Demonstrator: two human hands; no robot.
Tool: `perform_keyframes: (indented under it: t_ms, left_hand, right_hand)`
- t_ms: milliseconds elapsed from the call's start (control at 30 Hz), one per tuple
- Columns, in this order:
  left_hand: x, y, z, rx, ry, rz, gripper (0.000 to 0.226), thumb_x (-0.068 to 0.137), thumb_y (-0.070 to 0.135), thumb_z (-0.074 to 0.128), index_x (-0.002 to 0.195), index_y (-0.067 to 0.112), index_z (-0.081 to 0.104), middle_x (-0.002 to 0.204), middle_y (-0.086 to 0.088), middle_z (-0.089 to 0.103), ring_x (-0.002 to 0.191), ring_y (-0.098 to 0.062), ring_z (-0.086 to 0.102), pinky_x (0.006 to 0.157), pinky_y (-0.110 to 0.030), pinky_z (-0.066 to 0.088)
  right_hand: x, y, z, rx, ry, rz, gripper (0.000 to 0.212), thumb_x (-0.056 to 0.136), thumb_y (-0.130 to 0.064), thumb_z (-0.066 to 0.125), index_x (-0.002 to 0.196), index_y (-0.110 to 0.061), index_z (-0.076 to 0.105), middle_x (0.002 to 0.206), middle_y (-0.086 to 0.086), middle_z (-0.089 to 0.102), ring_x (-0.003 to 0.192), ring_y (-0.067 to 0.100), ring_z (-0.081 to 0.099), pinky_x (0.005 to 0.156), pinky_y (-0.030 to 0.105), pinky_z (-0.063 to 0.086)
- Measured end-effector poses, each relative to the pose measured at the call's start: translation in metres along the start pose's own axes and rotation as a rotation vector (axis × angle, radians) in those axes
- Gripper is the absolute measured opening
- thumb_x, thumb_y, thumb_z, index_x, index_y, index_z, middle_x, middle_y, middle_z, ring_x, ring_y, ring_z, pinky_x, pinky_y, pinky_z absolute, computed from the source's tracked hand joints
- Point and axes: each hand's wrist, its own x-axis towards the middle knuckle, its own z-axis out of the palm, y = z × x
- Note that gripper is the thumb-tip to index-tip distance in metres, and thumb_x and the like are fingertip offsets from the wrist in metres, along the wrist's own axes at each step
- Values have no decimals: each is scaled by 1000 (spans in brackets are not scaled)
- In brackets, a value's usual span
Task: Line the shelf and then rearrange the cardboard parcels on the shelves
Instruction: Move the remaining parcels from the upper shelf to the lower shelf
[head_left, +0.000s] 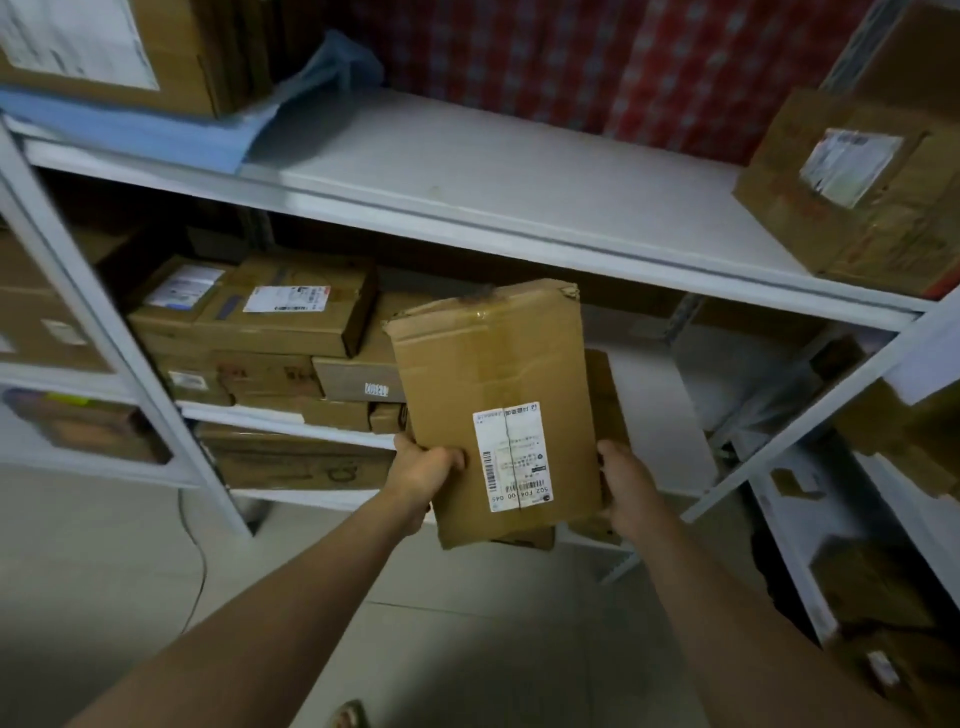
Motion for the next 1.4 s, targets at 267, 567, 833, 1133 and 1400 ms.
perform_keyframes:
  t_ms: [267, 567, 833, 1133, 1400]
  left_hand:
    - [11, 15, -70, 14, 123, 88, 48, 86, 11, 62, 120, 20, 30, 117, -8, 53, 108, -27, 53, 92, -47, 46]
    - [43, 44, -195, 44, 198, 111, 54, 87, 15, 60, 134, 19, 31, 122, -8, 54, 108, -28, 53, 88, -43, 43]
    - [92, 78, -272, 110, 151, -16, 74, 73, 15, 64, 138, 13, 27, 127, -13, 54, 113, -31, 52, 95, -47, 45]
    - [111, 118, -292, 151, 179, 17, 76, 62, 37, 63, 131, 12, 43, 114, -12, 61, 98, -32, 61, 86, -44, 54]
    - [125, 181, -328, 71, 202, 266, 40, 92, 27, 58, 129, 16, 49, 124, -9, 58, 105, -25, 53, 89, -38, 44]
  right_hand:
    - [-1, -18, 80, -10, -121, -1, 29, 97, -36, 46, 119, -22, 59, 111, 7, 67, 104, 26, 61, 90, 48, 51]
    - [-6, -22, 214, -15, -250, 77, 50, 88, -64, 48, 124, -31, 57, 116, 7, 67, 106, 30, 62, 84, 58, 52]
    - [-8, -34, 294, -169, -250, 205, 69, 85, -68, 50, 140, -27, 38, 141, 11, 46, 128, 34, 45, 97, 66, 41]
    - [-5, -67, 292, -54, -357, 187, 69, 74, -65, 65, 127, -23, 55, 126, 13, 61, 113, 36, 57, 78, 49, 56]
    - [-11, -120, 345, -5, -321, -135, 40, 93, -30, 61, 130, -18, 51, 136, 11, 50, 119, 32, 54, 87, 43, 57]
